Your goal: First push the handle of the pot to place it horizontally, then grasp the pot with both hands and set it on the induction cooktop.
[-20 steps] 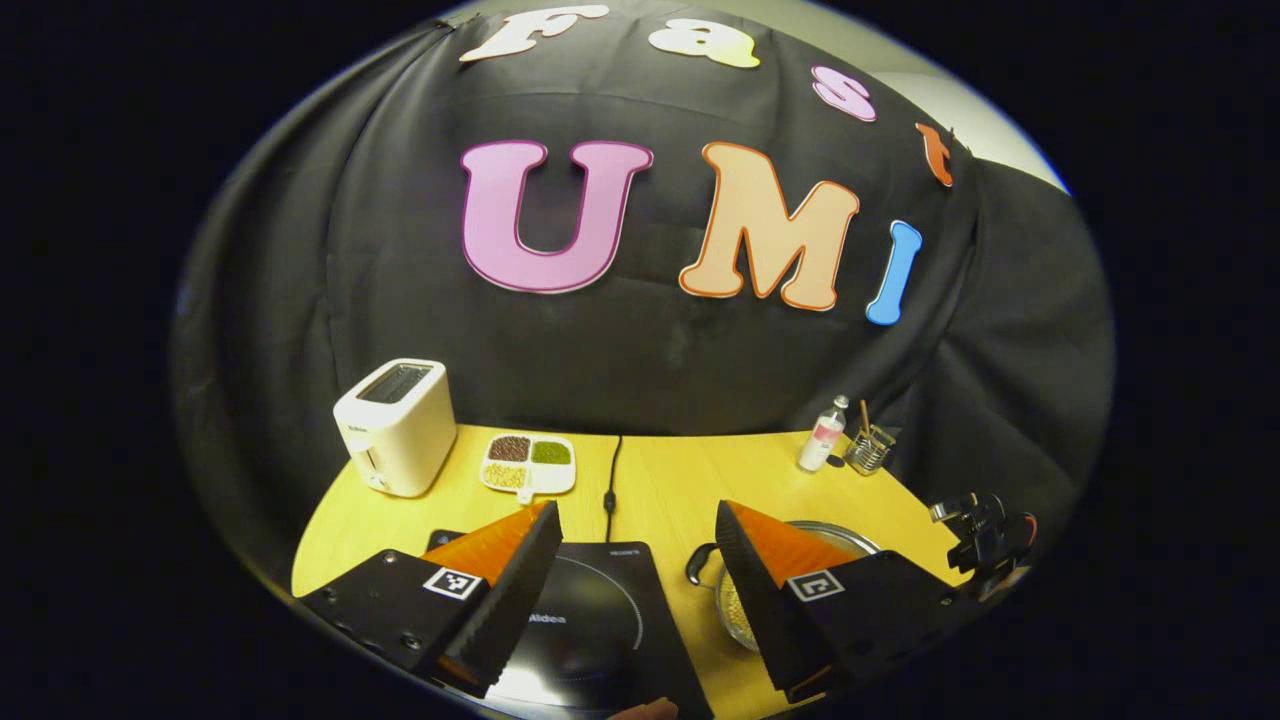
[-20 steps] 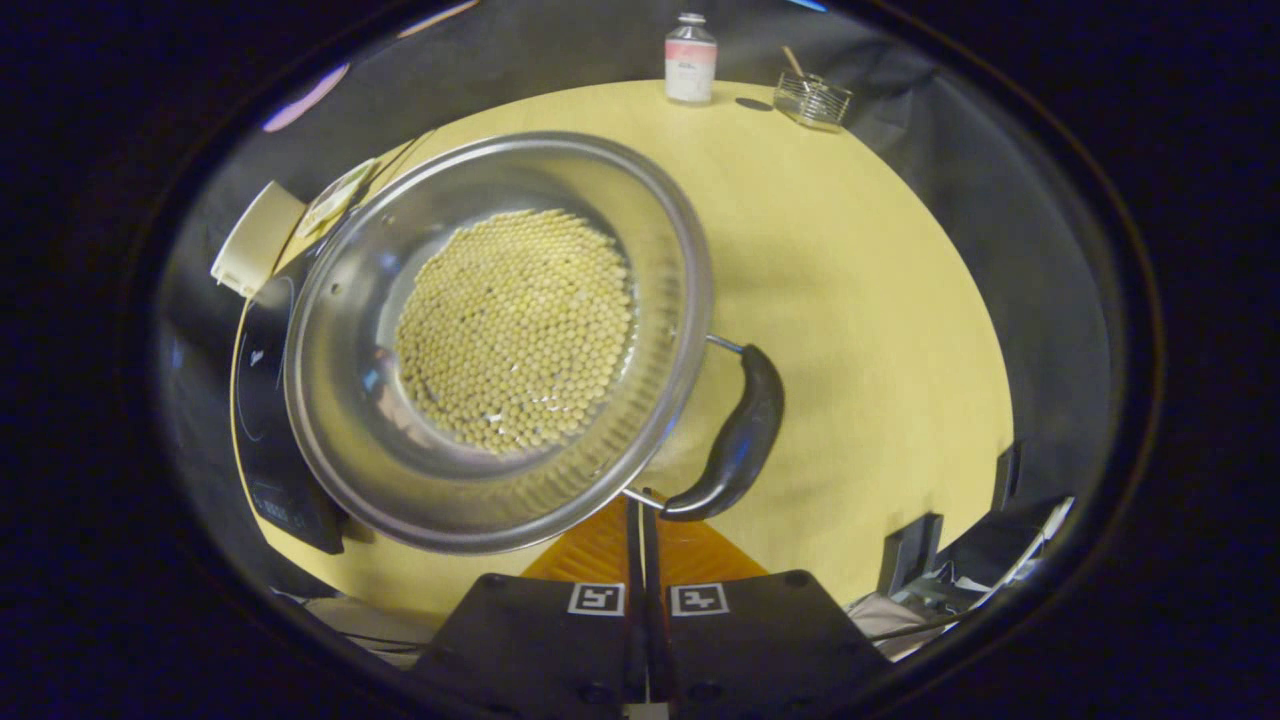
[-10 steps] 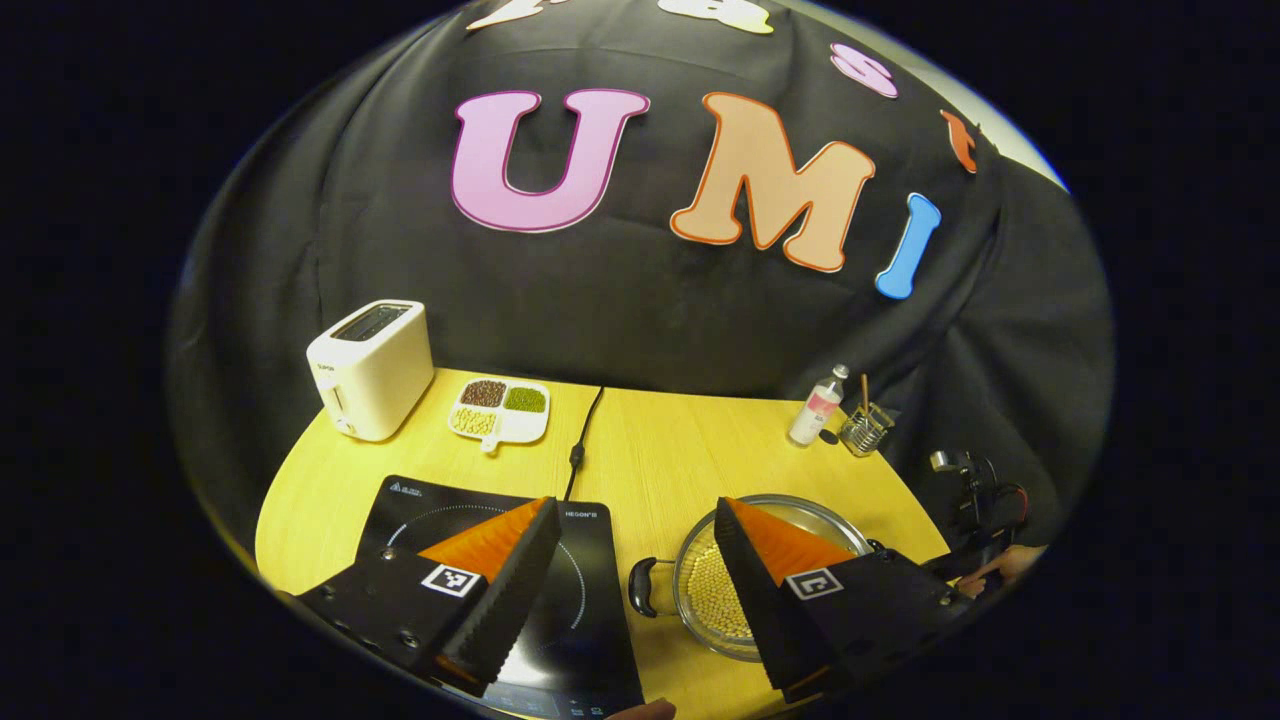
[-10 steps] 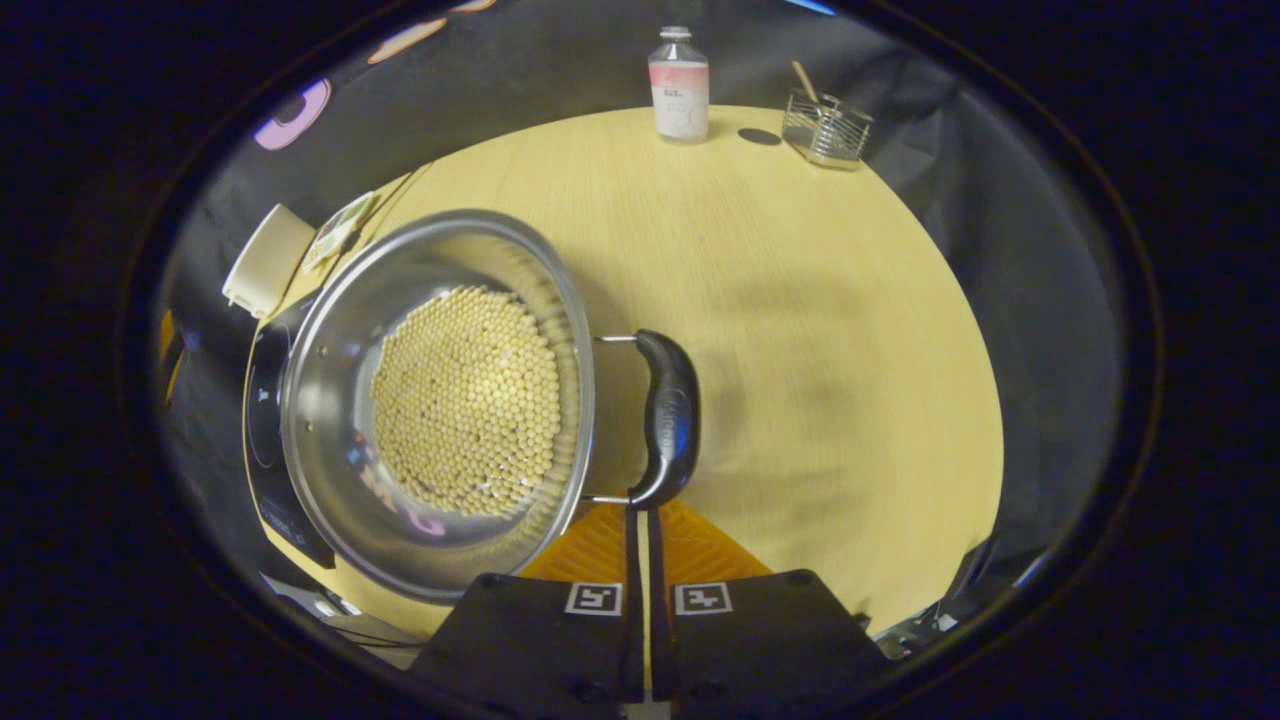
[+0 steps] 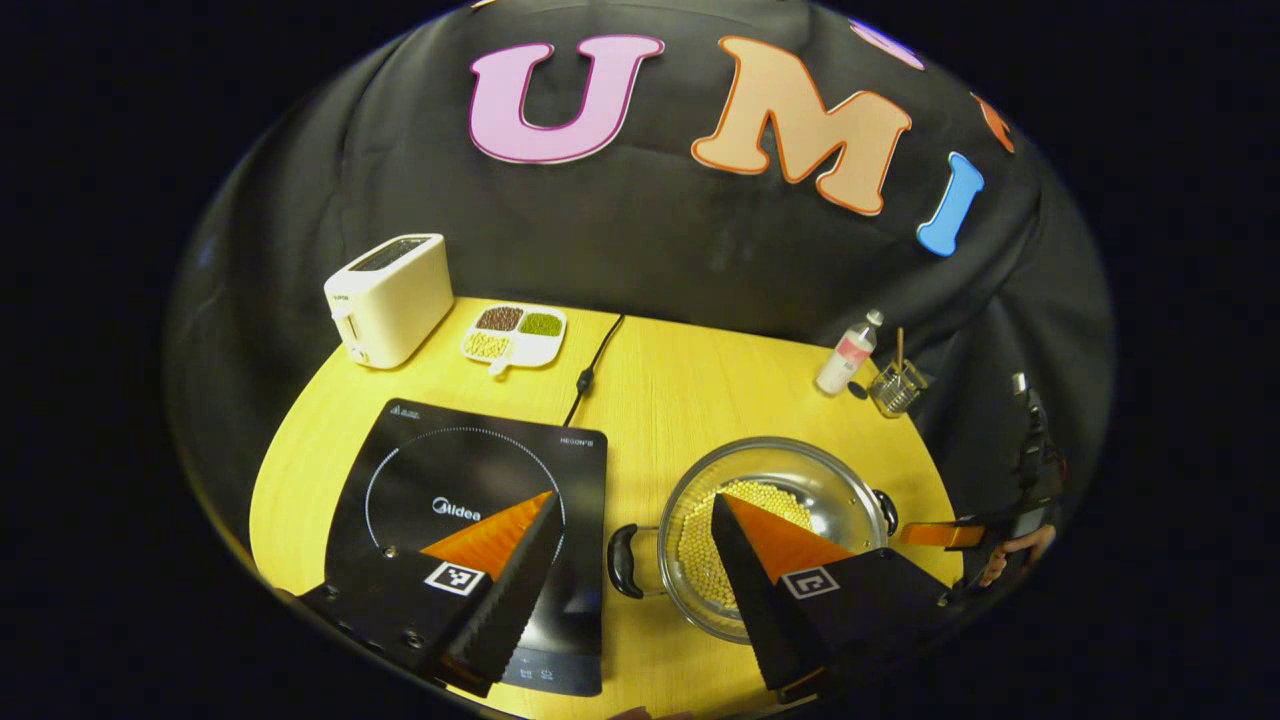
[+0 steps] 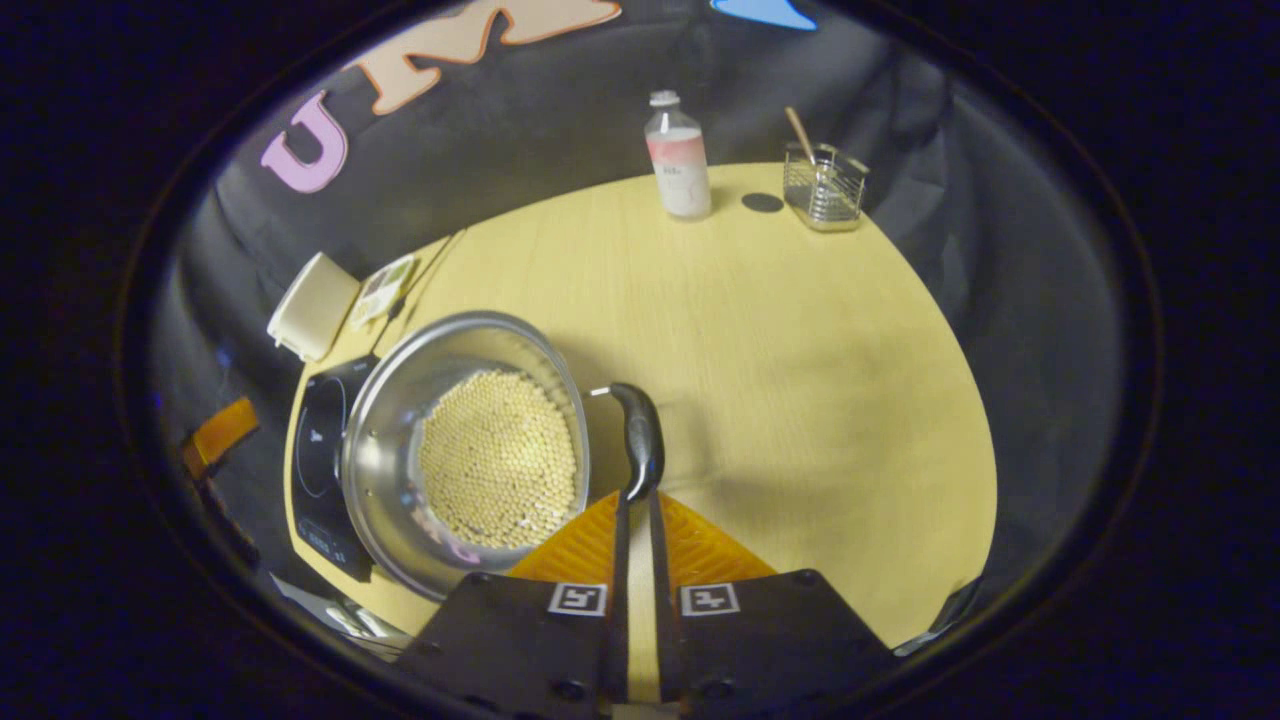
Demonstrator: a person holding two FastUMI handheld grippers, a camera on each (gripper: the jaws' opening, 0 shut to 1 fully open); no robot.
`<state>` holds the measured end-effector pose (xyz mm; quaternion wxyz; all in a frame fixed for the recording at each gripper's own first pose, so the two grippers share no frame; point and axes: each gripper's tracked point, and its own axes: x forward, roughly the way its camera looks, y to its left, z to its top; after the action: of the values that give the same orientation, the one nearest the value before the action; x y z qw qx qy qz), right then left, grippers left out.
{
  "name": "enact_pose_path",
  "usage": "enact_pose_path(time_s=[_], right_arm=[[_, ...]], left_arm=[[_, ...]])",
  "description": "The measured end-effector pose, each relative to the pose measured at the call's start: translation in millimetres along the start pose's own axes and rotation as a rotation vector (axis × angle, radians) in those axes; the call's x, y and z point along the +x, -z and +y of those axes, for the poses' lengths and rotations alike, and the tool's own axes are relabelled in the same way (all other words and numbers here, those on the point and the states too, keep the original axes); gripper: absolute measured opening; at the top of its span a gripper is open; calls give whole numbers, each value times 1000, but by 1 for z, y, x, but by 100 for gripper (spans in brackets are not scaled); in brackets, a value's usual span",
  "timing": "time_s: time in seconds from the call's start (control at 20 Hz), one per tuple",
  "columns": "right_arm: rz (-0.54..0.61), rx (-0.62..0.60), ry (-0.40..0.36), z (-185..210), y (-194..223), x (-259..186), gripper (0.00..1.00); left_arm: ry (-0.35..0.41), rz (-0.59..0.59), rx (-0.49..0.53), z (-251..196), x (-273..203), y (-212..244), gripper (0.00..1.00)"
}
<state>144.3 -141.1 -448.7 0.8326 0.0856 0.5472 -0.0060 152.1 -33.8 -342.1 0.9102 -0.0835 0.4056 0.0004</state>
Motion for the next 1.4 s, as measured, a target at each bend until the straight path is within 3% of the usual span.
enact_pose_path(time_s=[0.15, 0.25, 0.3, 0.45, 0.5, 0.55, 0.6, 0.65, 0.7, 0.75, 0.8, 0.85, 0.9, 1.05, 1.15, 1.2, 1.4], right_arm=[[-10, -2, 10, -2, -11, 15, 30], [22, -11, 0, 3, -10, 27, 64], [33, -15, -8, 6, -11, 32, 70], [71, -28, -8, 13, -6, 47, 71], [88, -42, -1, 13, -3, 53, 70], [102, -57, 5, 11, 0, 57, 70], [115, -69, 9, 9, 3, 60, 71], [127, -72, 12, 7, 6, 62, 71], [138, -76, 21, 5, 8, 66, 82], [149, -73, 19, 4, 9, 69, 83], [158, -67, 16, 4, 9, 71, 85], [155, -67, 10, 5, 10, 73, 82], [151, -75, 9, 6, 10, 73, 81], [153, -73, 1, 4, 9, 76, 80], [163, -70, 5, 3, 11, 79, 80], [168, -81, 13, 0, 12, 82, 82], [187, -41, 33, -10, 12, 81, 80]], left_arm=[[-10, 71, 26, -8, 20, 28, 92], [-5, 123, 35, -11, 35, 47, 90], [-1, 142, 32, -11, 43, 55, 88], [-14, 204, 22, -7, 61, 73, 86], [-19, 200, 43, -4, 64, 69, 91], [-17, 195, 69, -2, 69, 66, 89], [-17, 206, 98, -2, 73, 65, 79], [-18, 218, 135, -1, 75, 65, 78], [-17, 225, 174, -2, 78, 63, 84], [-19, 239, 206, -2, 80, 64, 84], [-22, 249, 233, 1, 83, 65, 77], [-32, 258, 247, 4, 86, 66, 83], [-47, 273, 252, 10, 89, 68, 77], [-43, 336, 224, 8, 96, 85, 75], [-34, 315, 275, 5, 105, 76, 75], [-35, 336, 280, 3, 106, 81, 67], [-15, 352, 294, -13, 114, 84, 67]])
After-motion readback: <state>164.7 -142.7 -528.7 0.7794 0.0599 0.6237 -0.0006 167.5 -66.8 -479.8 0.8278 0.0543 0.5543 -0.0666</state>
